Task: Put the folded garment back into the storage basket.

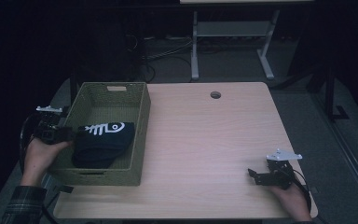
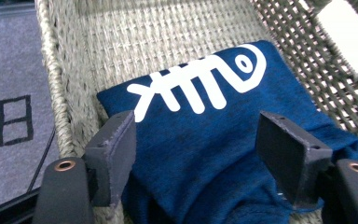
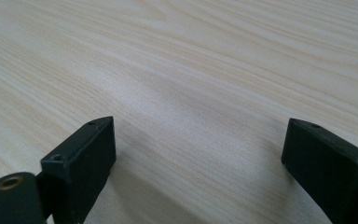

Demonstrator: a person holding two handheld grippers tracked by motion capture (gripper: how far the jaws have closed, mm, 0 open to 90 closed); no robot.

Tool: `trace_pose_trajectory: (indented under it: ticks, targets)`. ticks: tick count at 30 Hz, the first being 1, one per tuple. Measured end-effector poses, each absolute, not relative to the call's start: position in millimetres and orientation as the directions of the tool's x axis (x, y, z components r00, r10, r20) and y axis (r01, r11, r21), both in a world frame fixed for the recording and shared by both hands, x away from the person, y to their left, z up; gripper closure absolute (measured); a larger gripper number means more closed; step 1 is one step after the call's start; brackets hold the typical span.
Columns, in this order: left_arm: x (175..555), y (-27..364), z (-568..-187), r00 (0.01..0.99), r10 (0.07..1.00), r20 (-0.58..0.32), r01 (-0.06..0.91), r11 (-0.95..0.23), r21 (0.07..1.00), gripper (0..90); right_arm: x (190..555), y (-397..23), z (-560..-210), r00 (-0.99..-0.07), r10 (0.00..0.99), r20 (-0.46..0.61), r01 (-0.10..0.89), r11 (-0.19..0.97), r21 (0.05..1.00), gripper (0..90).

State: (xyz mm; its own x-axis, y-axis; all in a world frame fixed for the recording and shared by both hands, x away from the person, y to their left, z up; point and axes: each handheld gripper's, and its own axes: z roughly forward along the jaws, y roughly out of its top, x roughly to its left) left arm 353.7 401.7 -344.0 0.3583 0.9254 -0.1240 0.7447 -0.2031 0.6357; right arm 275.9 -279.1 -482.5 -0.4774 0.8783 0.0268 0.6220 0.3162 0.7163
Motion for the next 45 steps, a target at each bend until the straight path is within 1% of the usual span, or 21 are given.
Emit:
trace_pose_trajectory:
  ticks: [6, 18, 22, 29, 34, 45]
  targets:
    - [350, 383, -337, 0.404, 0.906, -0.125, 0.714, -0.228, 0.662, 27.4, 276, -279, -483, -0.477, 0.878, 0.027, 0.622, 0.316, 0.716, 9.5]
    - [346, 323, -319, 0.526, 0.839, -0.142, 0.622, -0.266, 0.736, 26.8, 276, -279, -482, -0.478, 0.878, 0.028, 0.622, 0.316, 0.716, 9.6]
    - [344, 302, -316, 0.565, 0.812, -0.149, 0.59, -0.271, 0.76, 23.1, 276, -279, -483, -0.479, 0.878, 0.025, 0.621, 0.318, 0.716, 9.6]
    - [346, 266, -317, 0.61, 0.773, -0.172, 0.566, -0.274, 0.777, 15.0, 276, -279, -483, -0.477, 0.879, 0.026, 0.621, 0.316, 0.717, 9.6]
    - [345, 238, -318, 0.645, 0.744, -0.176, 0.545, -0.286, 0.788, 13.2, 276, -279, -482, -0.477, 0.878, 0.027, 0.621, 0.316, 0.717, 9.6]
    - [341, 178, -330, 0.71, 0.682, -0.178, 0.516, -0.332, 0.79, 13.2, 276, -279, -483, -0.478, 0.878, 0.028, 0.621, 0.315, 0.717, 9.5]
